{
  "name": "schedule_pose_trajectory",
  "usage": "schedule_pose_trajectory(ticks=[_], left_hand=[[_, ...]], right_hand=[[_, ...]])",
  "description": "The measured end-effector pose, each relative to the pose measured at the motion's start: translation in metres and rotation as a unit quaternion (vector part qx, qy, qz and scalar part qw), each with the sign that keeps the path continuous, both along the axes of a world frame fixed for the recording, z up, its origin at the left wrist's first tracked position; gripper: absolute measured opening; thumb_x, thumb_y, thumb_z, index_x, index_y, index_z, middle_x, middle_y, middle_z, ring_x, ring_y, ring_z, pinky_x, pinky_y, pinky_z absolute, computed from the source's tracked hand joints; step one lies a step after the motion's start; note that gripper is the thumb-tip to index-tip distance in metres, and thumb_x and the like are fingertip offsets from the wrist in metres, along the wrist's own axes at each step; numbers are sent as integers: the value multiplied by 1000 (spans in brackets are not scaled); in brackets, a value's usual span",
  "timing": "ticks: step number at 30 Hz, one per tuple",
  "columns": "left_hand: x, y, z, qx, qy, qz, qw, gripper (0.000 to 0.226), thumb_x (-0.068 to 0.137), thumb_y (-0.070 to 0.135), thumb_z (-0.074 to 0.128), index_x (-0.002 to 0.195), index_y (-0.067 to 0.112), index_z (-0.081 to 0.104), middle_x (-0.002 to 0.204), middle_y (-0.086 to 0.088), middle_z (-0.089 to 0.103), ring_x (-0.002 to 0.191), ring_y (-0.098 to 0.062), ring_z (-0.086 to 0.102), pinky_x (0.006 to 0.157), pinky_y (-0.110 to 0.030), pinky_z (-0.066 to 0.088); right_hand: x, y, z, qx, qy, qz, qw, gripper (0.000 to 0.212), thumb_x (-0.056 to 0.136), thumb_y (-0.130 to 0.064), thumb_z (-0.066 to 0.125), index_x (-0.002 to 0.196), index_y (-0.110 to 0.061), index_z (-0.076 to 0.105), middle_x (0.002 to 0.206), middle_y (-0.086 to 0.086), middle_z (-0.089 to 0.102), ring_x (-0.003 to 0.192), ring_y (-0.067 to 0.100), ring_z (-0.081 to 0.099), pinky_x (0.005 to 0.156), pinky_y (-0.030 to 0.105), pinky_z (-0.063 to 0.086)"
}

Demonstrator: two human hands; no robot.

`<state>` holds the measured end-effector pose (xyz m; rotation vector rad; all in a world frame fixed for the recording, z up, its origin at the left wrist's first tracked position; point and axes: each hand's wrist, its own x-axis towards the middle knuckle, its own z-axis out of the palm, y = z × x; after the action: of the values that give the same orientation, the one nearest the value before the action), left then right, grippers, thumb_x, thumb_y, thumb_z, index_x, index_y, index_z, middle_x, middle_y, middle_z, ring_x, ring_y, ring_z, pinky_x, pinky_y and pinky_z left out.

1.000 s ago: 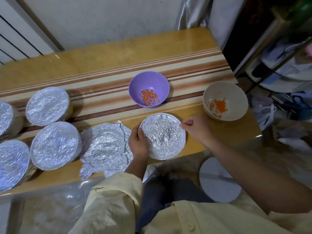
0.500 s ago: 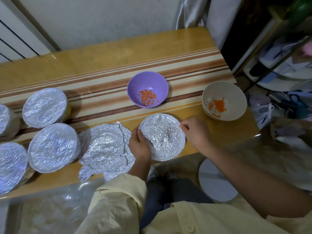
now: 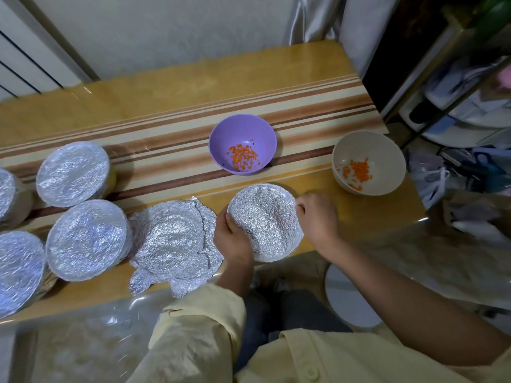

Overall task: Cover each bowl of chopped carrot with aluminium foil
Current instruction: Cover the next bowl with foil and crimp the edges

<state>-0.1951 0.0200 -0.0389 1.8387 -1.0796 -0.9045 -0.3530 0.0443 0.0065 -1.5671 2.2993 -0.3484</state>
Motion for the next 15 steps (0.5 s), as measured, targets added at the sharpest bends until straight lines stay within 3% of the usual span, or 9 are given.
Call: schedule_pose_trajectory(ticks=[5,9,11,13,15], left_hand=[[-1,2,0,2,9,19,1000,31,104,6,42,122,4,67,114,-16,71,98,-19,58,83,-19,37],[-3,6,-1,6,23,29,999,30,105,7,40,122,0,64,115,-19,68,105,-31,61,84,-22,38],[-5,8,0,8,24,33,999,30,105,7,39,123,-1,63,115,-19,67,103,-29,60,82,-21,37],[-5,9,0,10,19,34,999,30,106,7,39,123,-2,62,115,-20,67,102,-29,60,80,-21,35],[-6,9,-1,11,13,31,999,31,106,8,40,124,-1,62,115,-20,68,105,-31,61,82,-23,36]], right_hand=[[-13,6,-11,-72,-75,4,995,38,83,-5,56,53,-12,34,48,3,29,50,14,28,50,31,20],[-10,21,-20,-139,-153,-67,976,50,86,-2,53,56,-30,26,48,-7,24,51,0,22,53,28,18],[0,28,-25,-132,-179,-85,971,47,88,0,50,57,-34,37,49,-11,28,51,-1,27,51,21,22],[7,30,-32,-124,-185,-108,969,32,91,-2,48,79,-24,69,57,-14,51,58,-4,41,56,14,27],[10,29,-35,-125,-185,-123,967,32,92,-7,45,111,-12,71,81,-1,72,68,5,54,63,17,32]])
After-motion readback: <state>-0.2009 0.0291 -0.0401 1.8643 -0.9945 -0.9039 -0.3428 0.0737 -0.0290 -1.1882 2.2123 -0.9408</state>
